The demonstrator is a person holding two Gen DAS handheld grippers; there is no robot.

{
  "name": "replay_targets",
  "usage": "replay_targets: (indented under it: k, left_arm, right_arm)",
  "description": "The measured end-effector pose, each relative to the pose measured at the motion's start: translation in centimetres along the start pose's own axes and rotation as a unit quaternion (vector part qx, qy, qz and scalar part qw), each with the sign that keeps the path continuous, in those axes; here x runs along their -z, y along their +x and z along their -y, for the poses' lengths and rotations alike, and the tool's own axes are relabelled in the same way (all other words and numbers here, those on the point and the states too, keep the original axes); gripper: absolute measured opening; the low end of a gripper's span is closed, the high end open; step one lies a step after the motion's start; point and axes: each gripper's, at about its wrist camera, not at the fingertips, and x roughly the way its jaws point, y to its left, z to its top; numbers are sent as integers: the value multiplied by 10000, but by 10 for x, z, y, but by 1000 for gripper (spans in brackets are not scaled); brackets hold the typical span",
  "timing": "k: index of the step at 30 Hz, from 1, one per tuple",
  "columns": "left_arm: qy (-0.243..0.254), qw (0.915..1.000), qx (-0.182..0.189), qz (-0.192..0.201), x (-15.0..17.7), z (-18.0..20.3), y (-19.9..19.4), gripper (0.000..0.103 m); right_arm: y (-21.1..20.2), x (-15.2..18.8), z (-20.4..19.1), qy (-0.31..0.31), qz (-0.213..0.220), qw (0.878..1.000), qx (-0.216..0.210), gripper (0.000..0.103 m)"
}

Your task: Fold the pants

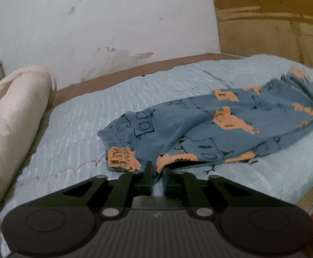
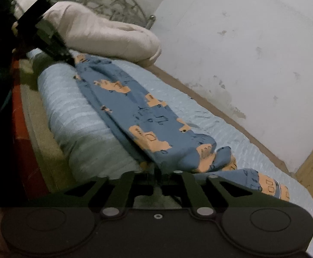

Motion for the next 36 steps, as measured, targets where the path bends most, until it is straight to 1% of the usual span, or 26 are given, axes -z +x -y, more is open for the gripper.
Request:
replay_targets:
  k: [1,2,3,4,5,6,7,8,10,11,13,16,18,20,21,23,25,26,27,29,31,32,34,36]
  left_arm:
    - [-127,9999,26,-8,-1,1,-3,57]
    - [-294,9996,37,26,-4,3,-8,69]
    - [-430,9990,37,105,-6,7,-13,82]
    - [-535,9984,55,194,-8,12,-18,88]
    - [-611,9977,116,259,-13,20,-22,91]
    - [-660,9972,194,310,-17,27,-25,98]
    - [-716,9964,273,371,-22,37,-28,103]
    - [-742,9957,348,425,-27,47,-30,102]
    - [-678,9953,512,459,-36,69,-30,102]
    - [-634,9951,593,478,-42,83,-29,102]
    - [-538,9944,754,515,-51,110,-26,102]
    - [-194,9919,1106,595,-66,157,-18,102]
    - [117,9887,1325,690,-74,188,-12,102]
    - [404,9853,1488,731,-79,220,-4,102]
    - [553,9842,1521,714,-83,234,0,102]
    - [896,9813,1575,649,-90,262,9,102]
    - [1170,9769,1680,607,-94,285,15,101]
    - [1252,9752,1732,580,-94,292,17,100]
    - [1331,9741,1749,530,-95,298,20,97]
    - [1475,9743,1657,400,-98,310,28,88]
    - [1572,9745,1574,298,-99,318,35,72]
    - [1604,9741,1575,252,-99,317,36,68]
    - [1706,9719,1618,141,-97,318,40,55]
    - [1857,9684,1660,87,-95,319,40,52]
  right_arm:
    - [-1,1,3,88,29,10000,25,24]
    - [-3,3,7,196,59,9998,61,36]
    - [-5,4,11,321,86,9994,104,42]
    - [-7,6,16,506,116,9986,125,54]
    - [-9,7,21,673,131,9976,136,66]
    - [-11,9,26,870,149,9960,168,72]
    - [-14,11,32,1074,168,9938,212,82]
    - [-17,13,38,1303,182,9909,269,90]
    - [-23,18,50,1753,222,9835,383,100]
    - [-27,20,56,1985,252,9788,448,102]
    - [-34,27,69,2359,270,9696,590,102]
    - [-41,38,91,2948,179,9523,774,102]
    - [-44,48,108,3392,173,9378,723,102]
    - [-46,59,128,3816,178,9220,633,102]
    - [-45,64,137,3964,147,9160,599,102]
    - [-40,71,157,4179,61,9070,519,102]
    - [-35,78,173,4322,38,9006,454,102]
    - [-30,81,183,4436,-4,8954,385,102]
    - [-24,84,192,4581,-70,8883,304,102]
    - [-12,91,211,4867,-188,8733,85,100]
    - [-2,93,225,4933,-214,8696,59,95]
    - [3,93,232,4950,-228,8685,102,94]
    - [12,95,246,5008,-276,8649,182,90]
    - [21,98,258,5050,-418,8618,236,89]
